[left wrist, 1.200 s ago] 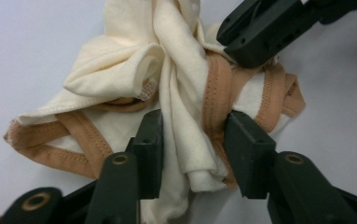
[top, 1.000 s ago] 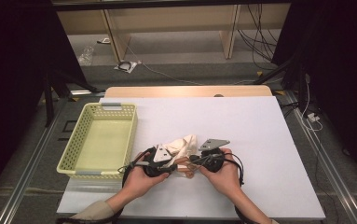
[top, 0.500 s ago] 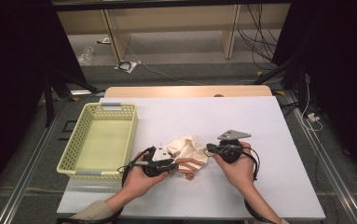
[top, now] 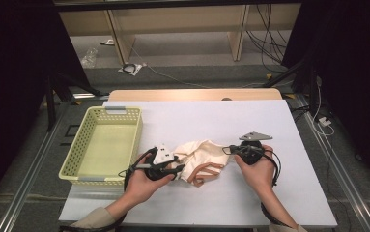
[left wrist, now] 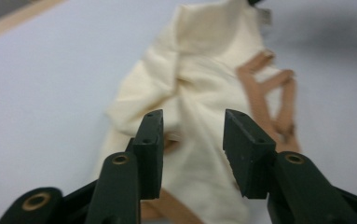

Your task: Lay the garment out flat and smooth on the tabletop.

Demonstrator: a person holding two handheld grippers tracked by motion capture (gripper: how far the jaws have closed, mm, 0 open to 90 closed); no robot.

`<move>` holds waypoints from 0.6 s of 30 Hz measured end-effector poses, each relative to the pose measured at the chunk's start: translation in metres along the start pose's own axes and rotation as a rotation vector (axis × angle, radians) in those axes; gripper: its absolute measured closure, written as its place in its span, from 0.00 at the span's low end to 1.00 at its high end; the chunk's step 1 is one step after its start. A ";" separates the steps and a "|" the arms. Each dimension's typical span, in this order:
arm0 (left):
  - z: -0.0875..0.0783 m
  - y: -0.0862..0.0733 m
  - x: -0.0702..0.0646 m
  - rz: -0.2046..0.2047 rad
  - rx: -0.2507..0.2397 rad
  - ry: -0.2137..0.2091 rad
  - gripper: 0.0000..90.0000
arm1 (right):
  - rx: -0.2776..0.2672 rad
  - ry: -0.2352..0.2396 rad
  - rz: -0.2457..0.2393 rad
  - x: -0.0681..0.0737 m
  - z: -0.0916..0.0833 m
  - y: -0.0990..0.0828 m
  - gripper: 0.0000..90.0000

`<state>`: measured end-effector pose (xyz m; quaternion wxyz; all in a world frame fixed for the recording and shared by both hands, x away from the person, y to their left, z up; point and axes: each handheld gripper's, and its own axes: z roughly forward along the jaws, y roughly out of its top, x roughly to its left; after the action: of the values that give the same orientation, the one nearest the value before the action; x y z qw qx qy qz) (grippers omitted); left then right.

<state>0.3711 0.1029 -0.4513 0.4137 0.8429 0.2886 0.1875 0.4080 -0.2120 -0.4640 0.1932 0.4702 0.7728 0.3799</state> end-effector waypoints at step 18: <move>0.032 0.009 0.029 -0.108 0.133 -0.041 0.68 | 0.027 -0.042 0.019 -0.008 -0.003 -0.001 1.00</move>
<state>0.4141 0.0986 -0.4609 0.3722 0.8553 0.3369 0.1282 0.4096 -0.2206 -0.4629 0.1994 0.4882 0.7691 0.3610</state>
